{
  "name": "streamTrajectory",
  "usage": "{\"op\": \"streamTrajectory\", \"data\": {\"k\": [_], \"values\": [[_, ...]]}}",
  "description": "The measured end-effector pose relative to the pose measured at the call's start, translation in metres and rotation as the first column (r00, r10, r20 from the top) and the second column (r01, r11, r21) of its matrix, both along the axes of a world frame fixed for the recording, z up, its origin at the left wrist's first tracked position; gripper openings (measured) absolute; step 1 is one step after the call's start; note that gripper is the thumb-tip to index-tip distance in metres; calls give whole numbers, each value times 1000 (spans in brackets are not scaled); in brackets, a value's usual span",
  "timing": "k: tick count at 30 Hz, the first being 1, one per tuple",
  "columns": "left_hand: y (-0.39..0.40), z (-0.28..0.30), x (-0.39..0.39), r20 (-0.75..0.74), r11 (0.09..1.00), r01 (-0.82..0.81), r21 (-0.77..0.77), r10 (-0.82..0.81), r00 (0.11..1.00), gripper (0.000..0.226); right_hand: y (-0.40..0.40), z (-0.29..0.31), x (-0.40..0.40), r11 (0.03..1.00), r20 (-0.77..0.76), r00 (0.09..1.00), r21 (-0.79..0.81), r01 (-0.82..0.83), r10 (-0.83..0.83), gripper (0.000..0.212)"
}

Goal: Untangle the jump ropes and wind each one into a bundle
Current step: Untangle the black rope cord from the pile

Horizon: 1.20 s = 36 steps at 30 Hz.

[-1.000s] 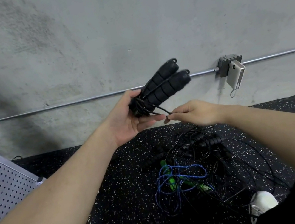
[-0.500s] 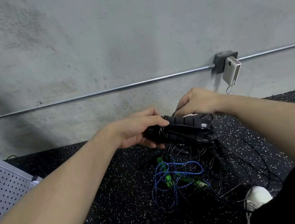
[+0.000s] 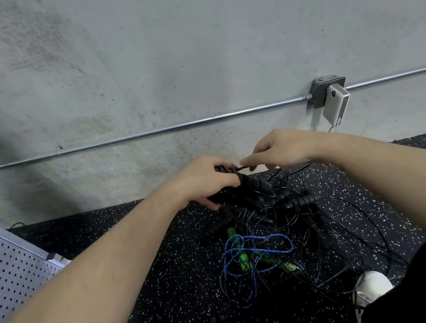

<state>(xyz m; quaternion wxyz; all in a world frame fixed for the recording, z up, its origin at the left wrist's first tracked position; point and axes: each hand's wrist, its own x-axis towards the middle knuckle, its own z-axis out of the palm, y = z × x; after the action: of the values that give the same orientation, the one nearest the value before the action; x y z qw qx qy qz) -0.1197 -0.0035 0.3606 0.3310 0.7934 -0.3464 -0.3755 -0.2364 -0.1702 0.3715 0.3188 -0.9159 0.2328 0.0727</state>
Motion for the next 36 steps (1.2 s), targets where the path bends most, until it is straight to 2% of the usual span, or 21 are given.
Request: {"op": "streamTrajectory", "data": {"k": [2,5,8,10,12,15,18,22,25,29,32,36], "values": [[0,-6,0,87,999,-34,-15,35,996,32,2,-1,1,999,-110,994,-47,-12,7,56],[2,-14,8,130,990,-125,-68,133,982,26,2,1,2,999,-71,997,-35,-28,25,51],[2,-14,17,-37,951,-257,-168,255,966,25,7,3,1,988,80,996,149,-42,31,42],[1,-12,19,-171,909,-348,-227,315,934,24,13,3,2,925,146,989,379,-22,-36,35],[-2,-11,19,-292,853,-439,-284,359,887,25,18,3,6,862,172,978,507,11,-114,30],[-5,-11,19,-476,751,-573,-330,392,788,29,27,-1,14,838,170,970,542,56,-174,30],[-7,-12,19,-597,667,-658,-351,382,705,27,37,-2,19,820,168,958,564,98,-231,31],[-8,-8,15,-725,599,-720,-350,313,613,25,42,-2,22,792,160,939,590,157,-306,30],[-9,-4,14,-787,567,-759,-320,286,546,33,41,-3,21,785,141,939,595,173,-314,32],[-4,1,15,-849,584,-778,-232,269,454,30,38,-6,17,746,160,944,656,117,-289,24],[2,1,18,-842,646,-727,-233,240,484,31,34,-8,14,720,223,927,691,69,-302,19],[11,4,20,-803,767,-605,-212,216,555,33,27,-8,10,735,265,893,670,102,-365,26]]}}
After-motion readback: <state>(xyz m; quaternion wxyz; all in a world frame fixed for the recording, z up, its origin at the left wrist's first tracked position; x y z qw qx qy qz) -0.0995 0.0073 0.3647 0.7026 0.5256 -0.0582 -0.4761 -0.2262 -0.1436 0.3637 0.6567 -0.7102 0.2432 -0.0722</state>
